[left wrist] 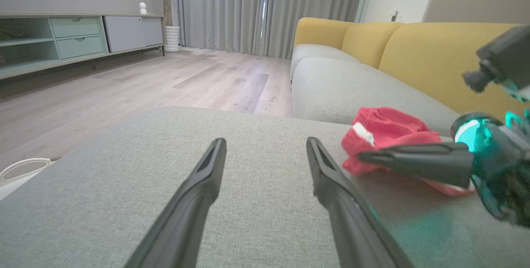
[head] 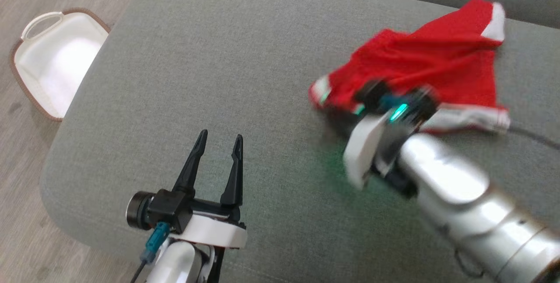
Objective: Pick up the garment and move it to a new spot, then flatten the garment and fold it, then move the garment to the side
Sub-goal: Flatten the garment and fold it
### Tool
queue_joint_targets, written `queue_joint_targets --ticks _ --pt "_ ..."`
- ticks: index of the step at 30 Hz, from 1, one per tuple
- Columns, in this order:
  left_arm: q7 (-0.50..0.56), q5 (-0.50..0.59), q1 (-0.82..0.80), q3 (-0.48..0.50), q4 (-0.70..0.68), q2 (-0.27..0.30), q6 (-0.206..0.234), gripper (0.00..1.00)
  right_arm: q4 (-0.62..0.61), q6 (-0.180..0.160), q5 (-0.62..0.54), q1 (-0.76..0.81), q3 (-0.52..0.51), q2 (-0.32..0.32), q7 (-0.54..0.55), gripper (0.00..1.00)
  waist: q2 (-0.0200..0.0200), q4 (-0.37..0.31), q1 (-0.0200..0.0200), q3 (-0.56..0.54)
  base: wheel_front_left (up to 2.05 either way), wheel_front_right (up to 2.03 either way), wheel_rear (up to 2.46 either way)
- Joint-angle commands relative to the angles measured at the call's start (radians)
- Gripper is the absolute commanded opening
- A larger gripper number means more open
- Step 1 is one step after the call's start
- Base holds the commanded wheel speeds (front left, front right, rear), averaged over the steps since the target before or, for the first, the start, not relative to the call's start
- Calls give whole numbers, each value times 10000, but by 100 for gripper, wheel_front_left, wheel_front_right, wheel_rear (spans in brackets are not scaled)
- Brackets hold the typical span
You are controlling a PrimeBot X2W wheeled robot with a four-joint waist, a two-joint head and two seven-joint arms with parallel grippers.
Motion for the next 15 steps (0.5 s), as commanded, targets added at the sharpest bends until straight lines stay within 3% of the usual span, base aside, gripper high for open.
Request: queue_joint_targets --ticks 1,2,7,15 --pt "-93 50 -332 254 -224 15 -22 100 -231 67 -13 -153 258 242 -261 32 0 5 -1 -23 0 0 0" --pt "-93 56 -326 234 -184 15 -31 100 -71 67 52 -28 562 408 -330 100 0 4 -1 -37 0 0 0" --pt "-93 102 -429 239 -90 15 -21 100 695 67 260 -52 1142 935 -724 100 0 -71 -1 -123 0 0 0" --pt "-93 287 -212 671 -144 14 -26 100 1280 67 -100 -42 -743 1076 -1704 100 0 -727 -1 -690 0 0 0"
